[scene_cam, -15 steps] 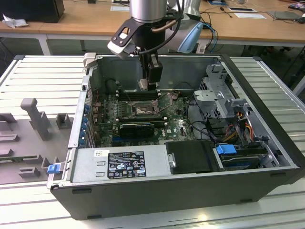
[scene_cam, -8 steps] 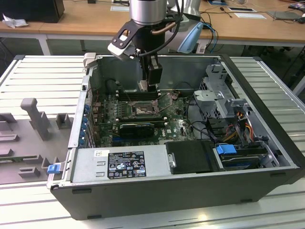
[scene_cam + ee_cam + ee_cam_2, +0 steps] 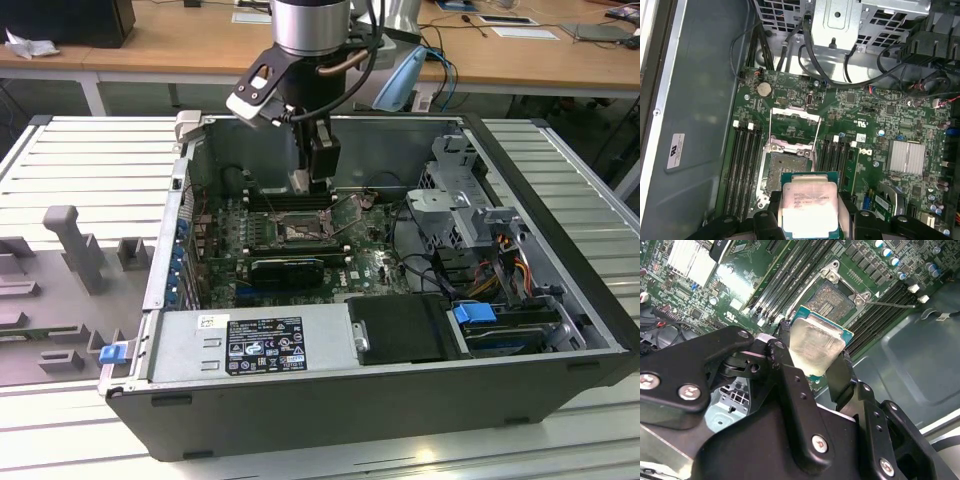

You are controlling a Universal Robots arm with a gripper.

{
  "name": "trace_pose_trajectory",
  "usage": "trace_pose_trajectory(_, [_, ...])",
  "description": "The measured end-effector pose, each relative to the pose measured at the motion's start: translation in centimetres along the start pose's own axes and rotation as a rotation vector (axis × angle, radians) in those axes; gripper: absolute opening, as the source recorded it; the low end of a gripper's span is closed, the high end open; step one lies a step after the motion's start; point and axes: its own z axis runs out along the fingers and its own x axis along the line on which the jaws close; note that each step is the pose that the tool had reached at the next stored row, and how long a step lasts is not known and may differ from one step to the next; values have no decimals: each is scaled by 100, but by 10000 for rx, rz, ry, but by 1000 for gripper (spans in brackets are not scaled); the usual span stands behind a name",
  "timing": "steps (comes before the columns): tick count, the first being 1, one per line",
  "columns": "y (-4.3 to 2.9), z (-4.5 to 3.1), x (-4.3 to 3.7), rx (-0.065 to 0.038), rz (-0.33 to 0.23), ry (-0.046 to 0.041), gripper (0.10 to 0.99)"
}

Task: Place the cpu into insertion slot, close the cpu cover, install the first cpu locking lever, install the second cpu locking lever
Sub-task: 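Place the cpu into insertion slot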

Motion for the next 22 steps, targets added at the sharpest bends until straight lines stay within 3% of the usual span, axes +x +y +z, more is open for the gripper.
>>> trace_pose_trajectory(22, [-7, 101, -1, 44, 1, 6, 529])
